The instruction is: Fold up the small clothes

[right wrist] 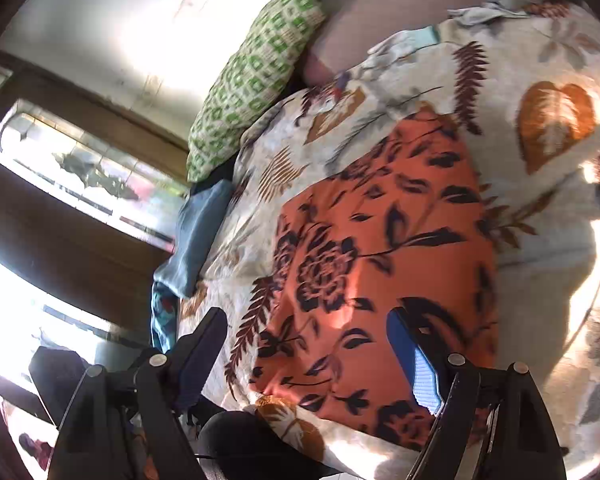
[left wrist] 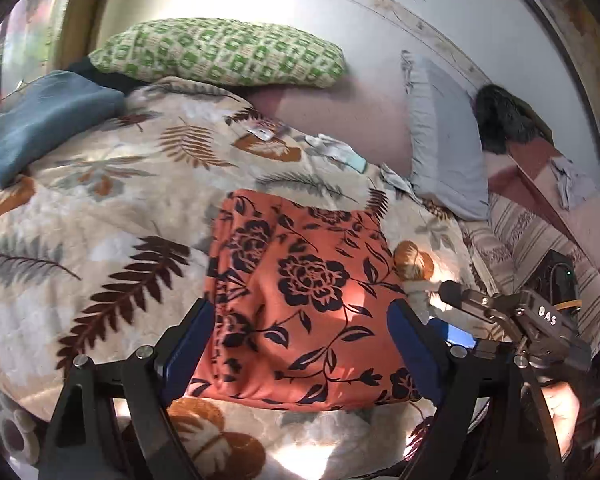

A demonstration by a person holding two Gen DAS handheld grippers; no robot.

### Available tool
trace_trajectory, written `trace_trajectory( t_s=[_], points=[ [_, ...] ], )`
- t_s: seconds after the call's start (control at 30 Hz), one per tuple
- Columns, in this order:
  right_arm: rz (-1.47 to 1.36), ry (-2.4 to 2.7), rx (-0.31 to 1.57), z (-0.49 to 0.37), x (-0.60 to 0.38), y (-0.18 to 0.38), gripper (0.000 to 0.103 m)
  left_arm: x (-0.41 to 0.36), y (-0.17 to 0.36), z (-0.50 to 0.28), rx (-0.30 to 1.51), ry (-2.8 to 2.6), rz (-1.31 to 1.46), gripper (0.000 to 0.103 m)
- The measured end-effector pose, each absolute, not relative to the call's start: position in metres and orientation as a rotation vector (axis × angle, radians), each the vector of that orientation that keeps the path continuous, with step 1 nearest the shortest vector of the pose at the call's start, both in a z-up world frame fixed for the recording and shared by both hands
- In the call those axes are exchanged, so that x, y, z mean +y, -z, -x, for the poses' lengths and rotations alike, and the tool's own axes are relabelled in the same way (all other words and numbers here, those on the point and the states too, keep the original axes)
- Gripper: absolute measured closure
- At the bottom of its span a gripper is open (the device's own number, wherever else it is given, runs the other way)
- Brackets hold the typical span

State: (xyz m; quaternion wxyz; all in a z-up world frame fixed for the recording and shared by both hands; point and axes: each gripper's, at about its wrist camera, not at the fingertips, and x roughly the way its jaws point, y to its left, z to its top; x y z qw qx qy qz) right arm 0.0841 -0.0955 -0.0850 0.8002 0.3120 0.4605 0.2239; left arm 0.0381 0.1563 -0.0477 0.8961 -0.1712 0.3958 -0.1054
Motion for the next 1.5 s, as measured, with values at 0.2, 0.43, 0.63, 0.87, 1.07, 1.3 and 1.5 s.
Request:
trace_trajectory(
  t_s=[0.2,0.43,0.63,0.87,1.07,1.3,1.5],
  points=[
    [-0.797,-0.393,1.014,-0.07,-0.184,0.11,0.018,0.177,0.13,-0.061,1.082,-0.092,0.323,0.015],
    [-0.873,-0.448,1.049,-0.117,-0.21,0.138,0.018,0.151,0.04,-0.072,0.877,-0.03,0.241,0.015],
    [-0.927,-0.554,1.069,-0.181,-0.192,0.152,0.018,0.121,0.083,-0.137,1.0,0.01,0.181,0.015],
    [-0.759,-0.531,1.24,-0.232,-0.142,0.178,0.064,0.142,0.137,-0.143,1.108,-0.036,0.275,0.004],
    [-0.373,-0.401,1.231,-0.226,-0.106,0.164,0.056,0.139,0.14,-0.143,1.091,-0.053,0.245,0.0],
    [-0.658,-0.491,1.143,-0.172,-0.152,0.128,0.026,0.145,0.093,-0.109,0.964,-0.021,0.271,0.002],
    [-0.919,-0.57,1.249,-0.129,-0.154,0.174,0.025,0.16,0.142,-0.111,1.094,-0.138,0.196,0.0]
  ],
)
